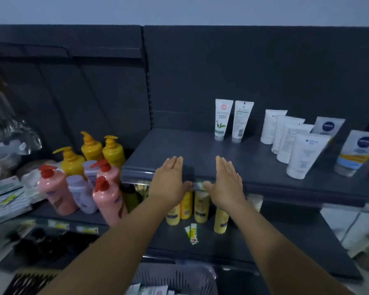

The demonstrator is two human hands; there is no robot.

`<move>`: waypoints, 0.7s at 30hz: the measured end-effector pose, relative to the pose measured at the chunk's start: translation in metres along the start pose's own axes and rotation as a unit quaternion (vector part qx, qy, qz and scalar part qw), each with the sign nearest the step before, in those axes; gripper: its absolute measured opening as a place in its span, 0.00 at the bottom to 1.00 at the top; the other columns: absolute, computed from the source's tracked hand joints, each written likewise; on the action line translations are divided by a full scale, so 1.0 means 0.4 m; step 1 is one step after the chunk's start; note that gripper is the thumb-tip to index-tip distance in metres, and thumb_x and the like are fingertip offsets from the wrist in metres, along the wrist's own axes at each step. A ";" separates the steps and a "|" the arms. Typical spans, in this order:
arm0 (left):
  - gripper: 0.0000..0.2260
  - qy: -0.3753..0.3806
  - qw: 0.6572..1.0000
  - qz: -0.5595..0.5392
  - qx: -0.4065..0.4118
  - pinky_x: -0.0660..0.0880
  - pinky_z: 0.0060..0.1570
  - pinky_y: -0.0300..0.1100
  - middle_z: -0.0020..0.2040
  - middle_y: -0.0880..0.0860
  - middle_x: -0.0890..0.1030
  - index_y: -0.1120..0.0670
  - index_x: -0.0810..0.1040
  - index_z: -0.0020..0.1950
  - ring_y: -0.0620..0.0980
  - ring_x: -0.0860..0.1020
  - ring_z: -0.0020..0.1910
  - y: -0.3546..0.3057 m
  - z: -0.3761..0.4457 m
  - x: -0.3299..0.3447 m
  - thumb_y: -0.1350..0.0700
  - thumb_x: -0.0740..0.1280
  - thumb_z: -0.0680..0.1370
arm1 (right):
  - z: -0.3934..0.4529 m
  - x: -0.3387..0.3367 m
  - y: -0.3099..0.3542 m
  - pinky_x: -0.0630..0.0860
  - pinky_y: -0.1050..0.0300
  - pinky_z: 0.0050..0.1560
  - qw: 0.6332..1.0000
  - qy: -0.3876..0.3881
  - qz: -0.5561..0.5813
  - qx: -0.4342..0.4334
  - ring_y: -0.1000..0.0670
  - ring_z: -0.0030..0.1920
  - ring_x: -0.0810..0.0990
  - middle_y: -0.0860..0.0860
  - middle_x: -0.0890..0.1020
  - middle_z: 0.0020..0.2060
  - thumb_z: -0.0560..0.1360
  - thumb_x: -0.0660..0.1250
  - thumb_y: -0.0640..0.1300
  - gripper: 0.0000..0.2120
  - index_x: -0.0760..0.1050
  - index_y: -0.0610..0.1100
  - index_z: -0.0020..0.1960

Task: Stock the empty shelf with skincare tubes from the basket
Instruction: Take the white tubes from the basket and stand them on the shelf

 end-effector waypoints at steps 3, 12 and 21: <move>0.35 0.004 1.000 -0.002 -0.006 0.52 0.75 0.46 0.79 0.52 0.54 0.55 0.49 0.78 0.50 0.51 0.78 0.053 -0.123 0.014 0.45 0.62 0.79 | -0.108 0.056 0.030 0.43 0.51 0.76 1.000 0.013 0.008 -0.010 0.50 0.78 0.42 0.51 0.45 0.78 0.80 0.61 0.50 0.37 0.41 0.46 0.79; 0.34 0.074 0.995 0.018 -0.057 0.53 0.75 0.46 0.79 0.53 0.53 0.54 0.49 0.78 0.51 0.51 0.78 0.201 -0.390 0.144 0.47 0.62 0.79 | -0.336 0.284 0.034 0.45 0.50 0.77 0.995 0.103 0.000 -0.012 0.50 0.78 0.42 0.51 0.44 0.78 0.79 0.62 0.51 0.38 0.41 0.46 0.79; 0.33 0.178 0.977 0.013 -0.118 0.54 0.75 0.48 0.79 0.53 0.53 0.55 0.49 0.78 0.52 0.52 0.78 0.292 -0.532 0.362 0.46 0.62 0.79 | -0.450 0.507 -0.073 0.46 0.52 0.77 0.974 0.222 -0.009 0.049 0.48 0.78 0.45 0.49 0.47 0.79 0.79 0.62 0.51 0.38 0.43 0.44 0.79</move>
Point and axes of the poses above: each hand's wrist, its own z-axis towards the middle knuckle, its own x-axis out of the palm, y = z × x, the point moved 2 cm from there along z, towards the middle knuckle
